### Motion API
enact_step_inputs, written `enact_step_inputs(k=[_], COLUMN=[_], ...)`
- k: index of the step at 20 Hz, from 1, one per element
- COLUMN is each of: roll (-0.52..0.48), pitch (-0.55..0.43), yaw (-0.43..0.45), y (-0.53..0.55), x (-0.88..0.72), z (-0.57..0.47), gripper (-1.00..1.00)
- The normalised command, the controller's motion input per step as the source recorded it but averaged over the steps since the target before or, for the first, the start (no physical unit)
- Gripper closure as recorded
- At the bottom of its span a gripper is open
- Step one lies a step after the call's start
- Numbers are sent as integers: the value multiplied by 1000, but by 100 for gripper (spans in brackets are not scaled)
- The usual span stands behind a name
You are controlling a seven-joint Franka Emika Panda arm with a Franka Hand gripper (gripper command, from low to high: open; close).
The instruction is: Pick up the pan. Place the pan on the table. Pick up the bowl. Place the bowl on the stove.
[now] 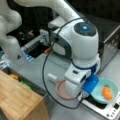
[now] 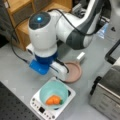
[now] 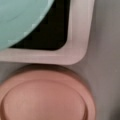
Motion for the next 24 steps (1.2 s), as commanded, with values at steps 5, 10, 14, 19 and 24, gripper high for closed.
enact_step_inputs(k=[5,10,14,19,24], roll=[-44,-79,-120,-145,-141], pitch=[-139,-196,-252,-275,-293], yaw=[58,44,20,8,29], y=[7,85,141,175,96], x=[-547,-610,-655,-722,-595], z=[-110,-217,-254,-235,-221], gripper=[-100,-100,-100,-100,-100])
